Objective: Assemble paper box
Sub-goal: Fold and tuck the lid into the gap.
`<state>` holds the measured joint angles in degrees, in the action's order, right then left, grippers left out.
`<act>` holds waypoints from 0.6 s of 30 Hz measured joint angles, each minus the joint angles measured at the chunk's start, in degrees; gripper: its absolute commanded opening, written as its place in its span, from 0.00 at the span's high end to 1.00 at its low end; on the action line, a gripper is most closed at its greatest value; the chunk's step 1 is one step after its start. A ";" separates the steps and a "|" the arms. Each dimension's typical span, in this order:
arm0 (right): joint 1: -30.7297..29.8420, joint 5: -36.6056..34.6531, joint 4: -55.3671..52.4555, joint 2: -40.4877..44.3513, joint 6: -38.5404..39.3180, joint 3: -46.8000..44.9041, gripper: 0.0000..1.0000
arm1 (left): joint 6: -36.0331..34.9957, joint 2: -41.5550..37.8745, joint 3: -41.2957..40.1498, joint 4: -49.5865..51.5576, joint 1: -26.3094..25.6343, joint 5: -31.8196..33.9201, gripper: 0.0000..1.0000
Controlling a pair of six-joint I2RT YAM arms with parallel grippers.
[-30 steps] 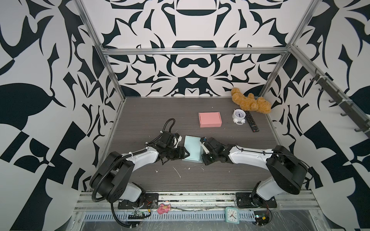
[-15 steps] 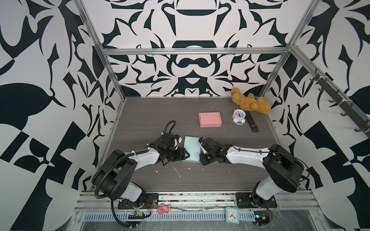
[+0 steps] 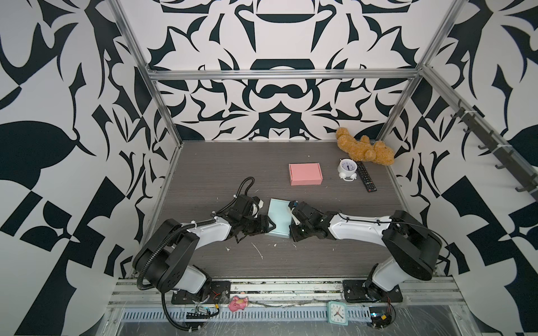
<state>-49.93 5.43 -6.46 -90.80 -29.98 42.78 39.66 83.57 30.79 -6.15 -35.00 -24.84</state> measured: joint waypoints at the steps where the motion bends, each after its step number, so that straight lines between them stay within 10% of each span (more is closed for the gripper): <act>1: 0.00 0.09 0.33 0.07 -0.07 -0.17 0.82 | 0.07 -0.31 -0.24 0.04 -0.07 0.13 0.39; 18: -1.68 -1.66 2.82 4.94 3.37 -4.17 0.84 | -1.31 -4.33 0.37 8.02 -0.09 -0.94 0.21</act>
<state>-51.62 3.77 -3.64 -85.86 -26.61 38.61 38.35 79.24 31.16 1.87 -35.09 -25.78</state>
